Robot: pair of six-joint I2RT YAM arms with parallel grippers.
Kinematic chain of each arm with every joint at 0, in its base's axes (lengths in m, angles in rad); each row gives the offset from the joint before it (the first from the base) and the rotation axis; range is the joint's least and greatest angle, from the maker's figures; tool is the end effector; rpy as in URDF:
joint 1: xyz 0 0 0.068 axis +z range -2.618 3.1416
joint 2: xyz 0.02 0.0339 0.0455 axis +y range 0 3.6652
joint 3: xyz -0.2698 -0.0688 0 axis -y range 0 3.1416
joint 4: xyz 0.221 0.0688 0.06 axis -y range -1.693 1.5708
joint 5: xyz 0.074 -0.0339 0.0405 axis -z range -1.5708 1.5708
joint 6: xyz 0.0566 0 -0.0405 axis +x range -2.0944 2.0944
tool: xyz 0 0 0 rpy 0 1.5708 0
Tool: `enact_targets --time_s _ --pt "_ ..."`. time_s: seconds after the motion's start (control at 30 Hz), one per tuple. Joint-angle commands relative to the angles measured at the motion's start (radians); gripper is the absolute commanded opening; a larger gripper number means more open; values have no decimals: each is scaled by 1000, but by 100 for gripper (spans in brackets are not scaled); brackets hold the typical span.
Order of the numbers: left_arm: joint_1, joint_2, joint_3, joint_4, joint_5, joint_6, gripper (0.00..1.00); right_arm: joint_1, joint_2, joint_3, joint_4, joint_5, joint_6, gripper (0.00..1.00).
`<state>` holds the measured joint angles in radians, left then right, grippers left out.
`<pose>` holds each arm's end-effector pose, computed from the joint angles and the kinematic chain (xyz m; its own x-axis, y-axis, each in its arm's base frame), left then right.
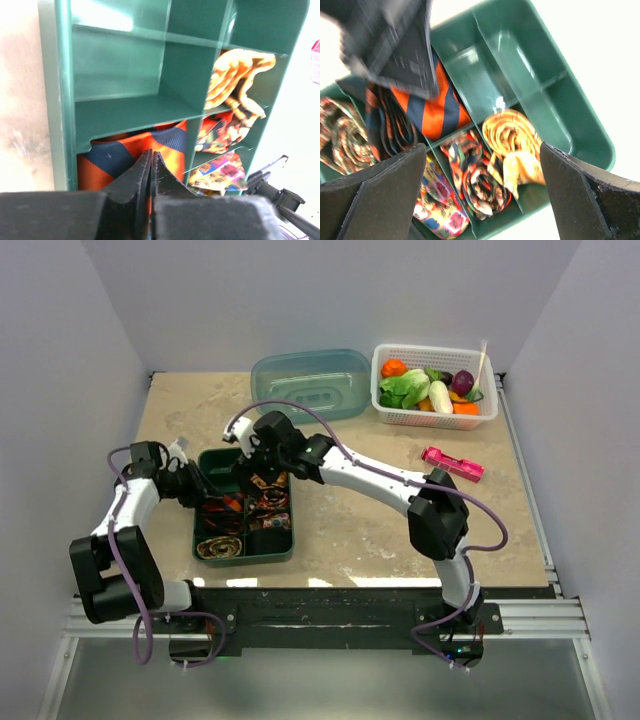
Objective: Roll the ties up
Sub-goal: Place the tie in the storage box, then move the storage box to the center of the board.
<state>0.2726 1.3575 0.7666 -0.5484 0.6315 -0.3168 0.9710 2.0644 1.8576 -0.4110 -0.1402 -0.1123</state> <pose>0.2304 0.0297 0.1952 -0.8376 -0.4953 -0.2304 -0.2531 0.7256 -0.6398 0.2658 0.4027 0.2891 -0.2261 -0.5272 -0.8191 -0.9127 0.4084 -0.0109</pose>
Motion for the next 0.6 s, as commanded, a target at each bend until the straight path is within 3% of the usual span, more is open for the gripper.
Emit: enact_targets --time_s 0.0,0.07,0.1,0.17,0.2,0.23,0.3,0.33,0.37,0.43,0.57 --pt "-1 -46 115 38 60 13 28 -2 -104 -90 -14 -30 33 98" --pt "-1 -64 140 50 111 4 39 5 -130 -132 -14 -58 33 96" --pt "-1 -89 164 56 119 -11 51 9 -156 -144 -20 -64 31 93" --pt "-3 -115 183 71 116 -33 63 34 -174 -167 -35 -88 22 80" --pt "-1 -142 197 93 103 -60 73 44 -181 -170 -52 -97 16 61" --pt "-1 -155 198 105 97 -77 77 55 -188 -172 -63 -122 11 48" --pt "-3 -169 212 129 96 -112 86 103 -193 -167 -95 -139 2 32" --pt "-1 -166 218 133 94 -122 88 119 -196 -172 -100 -154 2 16" --pt "-3 -163 227 136 94 -129 89 155 -193 -175 -101 -170 2 10" --pt "-1 -152 238 134 80 -142 93 192 -179 -175 -117 -200 3 0" --pt "2 -136 258 127 53 -140 100 290 -120 -173 -164 -248 2 0"
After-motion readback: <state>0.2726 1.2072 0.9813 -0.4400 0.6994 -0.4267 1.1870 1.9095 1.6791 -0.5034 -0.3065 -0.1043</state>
